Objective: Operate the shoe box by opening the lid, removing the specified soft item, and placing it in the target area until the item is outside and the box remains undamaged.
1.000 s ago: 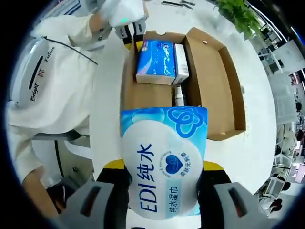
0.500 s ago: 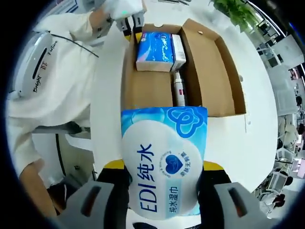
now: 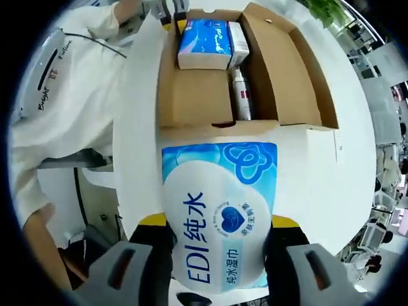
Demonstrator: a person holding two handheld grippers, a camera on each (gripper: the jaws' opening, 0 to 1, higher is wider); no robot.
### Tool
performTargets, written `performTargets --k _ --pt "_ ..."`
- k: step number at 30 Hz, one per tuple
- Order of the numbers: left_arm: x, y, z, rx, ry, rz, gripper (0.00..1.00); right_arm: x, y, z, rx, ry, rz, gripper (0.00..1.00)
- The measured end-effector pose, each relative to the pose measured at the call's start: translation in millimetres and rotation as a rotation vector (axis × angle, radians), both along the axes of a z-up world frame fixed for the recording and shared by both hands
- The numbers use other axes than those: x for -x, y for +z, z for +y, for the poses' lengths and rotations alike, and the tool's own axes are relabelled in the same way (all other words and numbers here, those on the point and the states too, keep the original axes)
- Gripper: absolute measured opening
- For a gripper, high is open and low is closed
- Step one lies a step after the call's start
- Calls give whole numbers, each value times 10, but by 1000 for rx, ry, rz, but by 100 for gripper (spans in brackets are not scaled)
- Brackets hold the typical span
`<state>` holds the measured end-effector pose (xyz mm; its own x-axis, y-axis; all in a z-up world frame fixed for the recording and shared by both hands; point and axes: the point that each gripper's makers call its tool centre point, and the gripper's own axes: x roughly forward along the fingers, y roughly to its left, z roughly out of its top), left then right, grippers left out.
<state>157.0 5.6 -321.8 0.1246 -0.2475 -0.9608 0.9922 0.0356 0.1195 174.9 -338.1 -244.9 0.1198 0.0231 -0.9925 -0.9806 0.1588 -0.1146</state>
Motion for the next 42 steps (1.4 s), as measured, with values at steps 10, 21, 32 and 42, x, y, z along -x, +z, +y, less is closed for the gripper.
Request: performTargets --k 10,21,32,42 --pt "31 -9 -13 -1 3 0 6 31 -381 -112 4 -20 55 56" --pt "2 -13 -11 -6 7 1 6 35 -527 -89 -18 29 69 56" --pt "-35 -12 1 -3 6 -1 6 45 -632 -43 -18 58 108 57" --pt "-40 -10 4 -5 4 -3 6 10 -727 -45 -17 88 115 57"
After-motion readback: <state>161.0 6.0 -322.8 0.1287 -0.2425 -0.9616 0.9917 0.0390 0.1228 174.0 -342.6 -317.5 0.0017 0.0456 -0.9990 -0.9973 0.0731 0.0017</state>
